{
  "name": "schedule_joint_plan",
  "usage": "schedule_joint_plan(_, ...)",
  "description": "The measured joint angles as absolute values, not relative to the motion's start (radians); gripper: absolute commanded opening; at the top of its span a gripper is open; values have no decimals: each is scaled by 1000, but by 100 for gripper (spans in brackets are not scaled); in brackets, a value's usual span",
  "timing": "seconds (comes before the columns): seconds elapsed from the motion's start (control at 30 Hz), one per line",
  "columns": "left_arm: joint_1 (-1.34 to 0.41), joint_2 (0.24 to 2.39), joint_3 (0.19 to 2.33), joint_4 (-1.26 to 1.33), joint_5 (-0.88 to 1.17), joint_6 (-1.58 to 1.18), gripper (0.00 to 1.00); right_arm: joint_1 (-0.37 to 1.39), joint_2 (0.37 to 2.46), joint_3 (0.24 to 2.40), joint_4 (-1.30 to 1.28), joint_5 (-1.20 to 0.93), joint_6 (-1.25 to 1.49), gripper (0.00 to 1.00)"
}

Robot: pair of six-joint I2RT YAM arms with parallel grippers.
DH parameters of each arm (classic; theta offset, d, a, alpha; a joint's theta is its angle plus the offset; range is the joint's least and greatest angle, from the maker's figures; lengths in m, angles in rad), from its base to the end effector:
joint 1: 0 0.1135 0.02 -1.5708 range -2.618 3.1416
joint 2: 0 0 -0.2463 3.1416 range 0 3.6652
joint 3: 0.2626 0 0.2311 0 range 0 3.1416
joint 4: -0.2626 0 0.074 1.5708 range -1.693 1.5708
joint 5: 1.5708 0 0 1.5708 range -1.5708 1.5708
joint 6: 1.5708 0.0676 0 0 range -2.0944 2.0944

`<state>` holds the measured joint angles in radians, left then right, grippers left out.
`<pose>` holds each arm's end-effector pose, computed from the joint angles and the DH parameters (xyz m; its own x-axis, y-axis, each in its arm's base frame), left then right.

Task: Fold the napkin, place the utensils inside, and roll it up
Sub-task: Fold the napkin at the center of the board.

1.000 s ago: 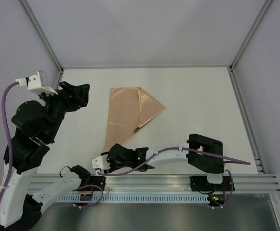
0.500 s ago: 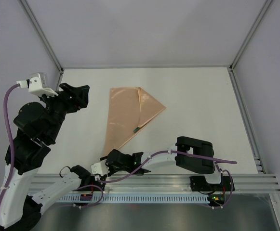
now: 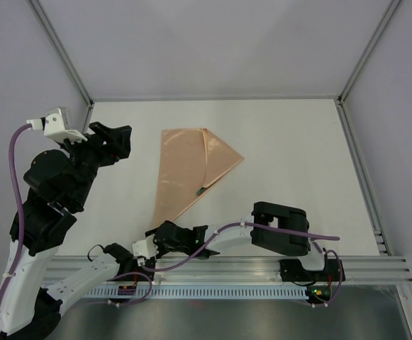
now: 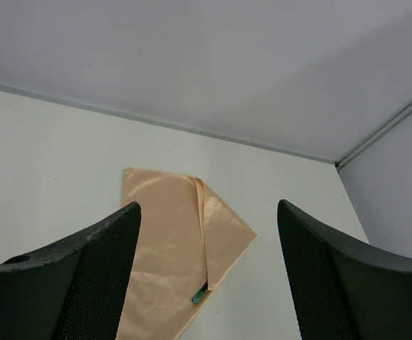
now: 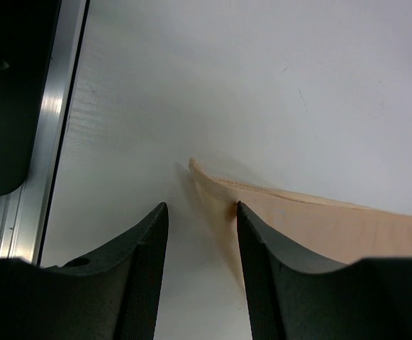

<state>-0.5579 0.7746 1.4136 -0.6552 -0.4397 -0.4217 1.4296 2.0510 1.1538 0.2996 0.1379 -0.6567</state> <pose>0.1191 -0.0404 0.4648 -0.0608 -0.3986 -0.9151 0.1020 0.9095 -0.4030 0.0706 0.4308 0.1156 0.5262 -0.5950 -0.6075 -0.8124 -0.1406 -0.5660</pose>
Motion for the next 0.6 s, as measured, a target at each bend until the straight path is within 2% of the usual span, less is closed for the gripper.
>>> schedule_joint_plan(0.17, -558, 774, 1414, -655, -443, -422, 82, 1430, 2069, 1174, 307, 140, -661, 49)
schedule_joint_plan(0.27, -558, 774, 1414, -655, -443, -421, 82, 1430, 2078, 1180, 316, 143, -664, 44)
schedule_joint_plan(0.6, -558, 774, 1412, -655, -443, -421, 82, 1430, 2097, 1181, 327, 163, -677, 19)
